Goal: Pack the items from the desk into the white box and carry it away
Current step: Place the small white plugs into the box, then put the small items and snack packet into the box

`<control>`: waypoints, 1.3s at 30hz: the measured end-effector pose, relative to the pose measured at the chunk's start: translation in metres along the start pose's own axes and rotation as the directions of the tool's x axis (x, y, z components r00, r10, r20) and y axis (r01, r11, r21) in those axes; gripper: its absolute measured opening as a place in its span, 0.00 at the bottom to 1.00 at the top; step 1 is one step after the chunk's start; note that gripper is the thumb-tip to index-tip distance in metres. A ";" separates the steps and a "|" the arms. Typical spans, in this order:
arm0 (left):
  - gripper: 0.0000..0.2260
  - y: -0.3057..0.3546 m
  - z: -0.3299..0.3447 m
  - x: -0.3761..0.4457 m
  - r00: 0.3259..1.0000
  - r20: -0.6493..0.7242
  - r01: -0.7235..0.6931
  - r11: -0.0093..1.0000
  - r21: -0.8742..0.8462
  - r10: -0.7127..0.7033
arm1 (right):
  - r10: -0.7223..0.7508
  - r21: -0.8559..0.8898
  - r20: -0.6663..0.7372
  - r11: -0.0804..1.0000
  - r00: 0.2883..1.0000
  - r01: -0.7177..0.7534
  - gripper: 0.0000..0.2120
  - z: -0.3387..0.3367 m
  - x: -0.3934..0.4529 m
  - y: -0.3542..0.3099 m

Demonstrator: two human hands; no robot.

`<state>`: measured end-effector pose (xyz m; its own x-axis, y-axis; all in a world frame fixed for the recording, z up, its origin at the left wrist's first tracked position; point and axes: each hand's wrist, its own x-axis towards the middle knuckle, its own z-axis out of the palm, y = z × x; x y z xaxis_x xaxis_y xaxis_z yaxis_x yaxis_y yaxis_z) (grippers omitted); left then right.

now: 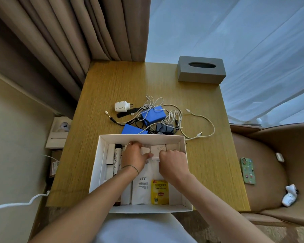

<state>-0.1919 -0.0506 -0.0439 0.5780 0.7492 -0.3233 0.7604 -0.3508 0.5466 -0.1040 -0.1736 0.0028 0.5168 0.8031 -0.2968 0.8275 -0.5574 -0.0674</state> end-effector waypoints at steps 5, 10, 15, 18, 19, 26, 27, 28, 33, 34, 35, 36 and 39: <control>0.18 -0.003 -0.014 -0.013 0.999 -0.032 -0.038 0.999 0.031 0.039 | -0.066 0.148 -0.141 0.985 0.988 0.087 0.09 -0.020 -0.001 0.005; 0.09 0.008 -0.040 -0.033 0.971 -0.121 -0.215 0.974 -0.073 0.205 | -0.008 0.305 -0.352 0.945 0.936 0.123 0.09 -0.047 0.003 0.023; 0.09 0.039 -0.064 -0.026 0.919 -0.221 -0.359 0.926 -0.117 0.328 | 0.168 0.532 -0.400 0.843 0.901 0.079 0.08 -0.070 0.029 0.057; 0.09 0.056 -0.071 -0.010 0.928 -0.200 -0.344 0.929 -0.140 0.313 | 0.201 0.591 -0.281 0.807 0.938 0.004 0.07 -0.074 0.056 0.078; 0.09 0.061 -0.072 -0.004 0.934 -0.181 -0.336 0.931 -0.144 0.309 | 0.197 0.594 -0.239 0.805 0.951 -0.018 0.06 -0.073 0.065 0.083; 0.07 0.093 -0.066 0.053 0.973 0.104 -0.207 0.978 0.022 0.204 | 0.026 0.508 0.037 0.861 0.999 -0.041 0.11 -0.050 0.105 0.103; 0.07 0.097 -0.064 0.061 0.973 0.150 -0.184 0.982 0.050 0.175 | -0.020 0.489 0.083 0.872 0.996 -0.024 0.12 -0.046 0.109 0.105; 0.08 0.101 -0.061 0.068 0.969 0.202 -0.165 0.983 0.079 0.146 | -0.064 0.482 0.127 0.876 0.990 -0.005 0.13 -0.043 0.111 0.108; 0.12 0.111 -0.043 0.090 0.873 0.487 -0.162 0.964 0.211 0.040 | -0.236 0.552 0.260 0.832 0.936 0.056 0.12 -0.030 0.114 0.123; 0.13 0.111 -0.039 0.091 0.850 0.526 -0.177 0.956 0.235 0.028 | -0.246 0.564 0.264 0.824 0.932 0.058 0.12 -0.028 0.112 0.125; 0.14 0.111 -0.036 0.093 0.831 0.556 -0.192 0.948 0.254 0.019 | -0.248 0.554 0.256 0.829 0.934 0.068 0.12 -0.027 0.111 0.126; 0.15 0.112 -0.033 0.094 0.815 0.580 -0.202 0.943 0.266 0.011 | -0.248 0.525 0.239 0.846 0.939 0.090 0.11 -0.024 0.109 0.127; 0.15 0.113 -0.027 0.096 0.799 0.601 -0.212 0.938 0.273 0.005 | -0.245 0.448 0.164 0.882 0.956 0.149 0.09 -0.019 0.105 0.127</control>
<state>-0.0580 -0.0035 0.0078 0.6439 0.2587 -0.7200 0.6717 -0.6417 0.3702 0.0594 -0.1554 -0.0189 0.2550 0.8694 -0.4232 0.7085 -0.4658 -0.5302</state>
